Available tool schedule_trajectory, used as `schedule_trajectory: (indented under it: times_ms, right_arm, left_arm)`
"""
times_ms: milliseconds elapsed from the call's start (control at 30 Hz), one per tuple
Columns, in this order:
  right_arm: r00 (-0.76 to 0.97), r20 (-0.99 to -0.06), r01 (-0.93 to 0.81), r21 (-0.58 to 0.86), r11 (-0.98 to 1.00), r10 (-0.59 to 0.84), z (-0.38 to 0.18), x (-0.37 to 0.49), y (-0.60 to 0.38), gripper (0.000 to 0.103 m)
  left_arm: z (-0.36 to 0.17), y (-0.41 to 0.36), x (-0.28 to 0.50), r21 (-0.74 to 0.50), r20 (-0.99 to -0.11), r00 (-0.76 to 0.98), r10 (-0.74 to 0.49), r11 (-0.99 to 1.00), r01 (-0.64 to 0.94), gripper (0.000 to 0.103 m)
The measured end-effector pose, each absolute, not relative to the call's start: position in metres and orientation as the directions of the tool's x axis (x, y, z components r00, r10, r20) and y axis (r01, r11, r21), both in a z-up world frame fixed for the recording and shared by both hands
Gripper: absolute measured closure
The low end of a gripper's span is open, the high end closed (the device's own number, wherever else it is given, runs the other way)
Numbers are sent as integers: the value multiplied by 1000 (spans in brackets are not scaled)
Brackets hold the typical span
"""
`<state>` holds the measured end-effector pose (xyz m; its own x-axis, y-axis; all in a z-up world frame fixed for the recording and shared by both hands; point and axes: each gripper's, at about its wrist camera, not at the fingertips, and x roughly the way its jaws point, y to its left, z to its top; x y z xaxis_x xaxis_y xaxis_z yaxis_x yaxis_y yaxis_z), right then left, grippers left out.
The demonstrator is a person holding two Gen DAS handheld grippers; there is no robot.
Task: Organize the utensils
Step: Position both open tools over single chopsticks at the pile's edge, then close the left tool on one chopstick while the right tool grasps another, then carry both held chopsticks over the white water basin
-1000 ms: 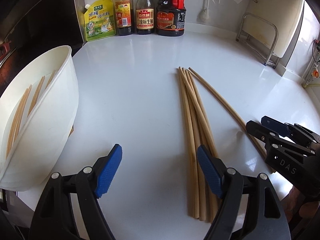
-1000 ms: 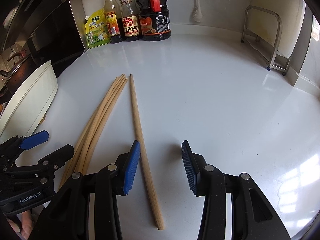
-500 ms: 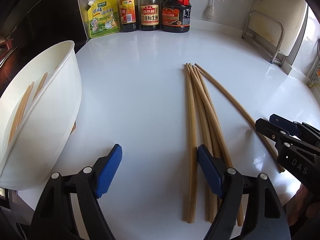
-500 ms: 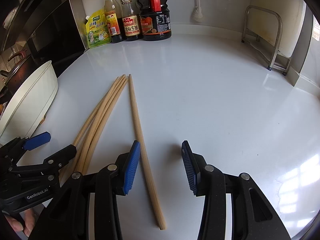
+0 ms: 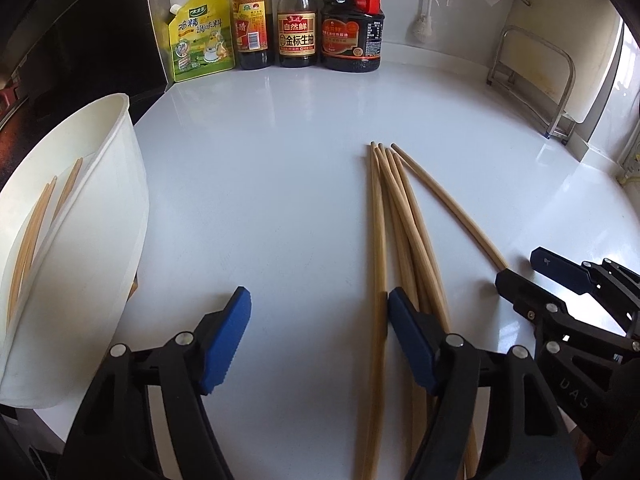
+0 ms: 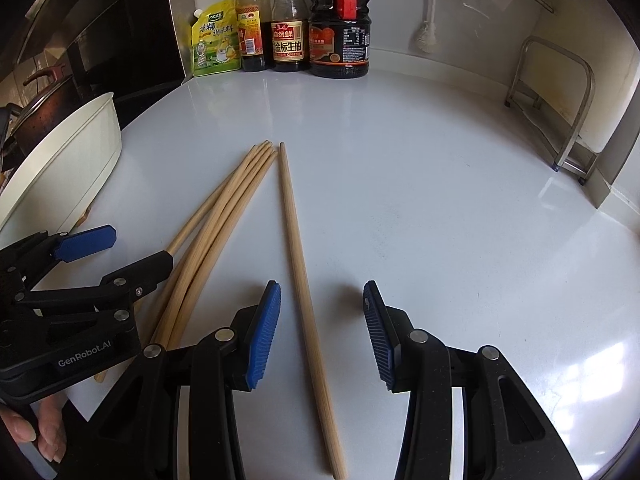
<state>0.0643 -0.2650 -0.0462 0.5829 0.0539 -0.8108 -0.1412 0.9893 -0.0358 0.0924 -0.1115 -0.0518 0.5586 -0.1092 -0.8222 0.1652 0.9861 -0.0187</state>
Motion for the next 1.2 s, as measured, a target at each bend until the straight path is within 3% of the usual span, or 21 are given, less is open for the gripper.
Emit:
schedule_trajectory:
  times_ms: [167,233,300,467,733,1200]
  right_arm:
    - [588,-807,-152,-42,987,56,-47,69,-262,68]
    - [589,-806,-162,-45,986,60,-46,70,-261,85]
    - [591,-805,-165,-58,984,51,-46,69,-259,97]
    - [591,-803,-114,5,993,72,-43,71,-275,97]
    - [599,-775,-42,220,975,201,-33,67,-308,97]
    - [693,-646,-143,312,939,320,27,53,-238,97]
  left_arm:
    - [-50,-116,95,-25,-818,561,-126,982,185,60]
    - [-50,-120,93,-29,-813,565,-141,979,204,72]
    - [-49,-124,90,-35,-812,563,-157,975,220,96]
    - [-49,-120,89,-78,-820,542,-182,975,208,95]
    - [-26,-115,76,-123,-801,554,-228,968,219,96]
    - [39,-31,47,-161,-697,683,-218,976,147,95]
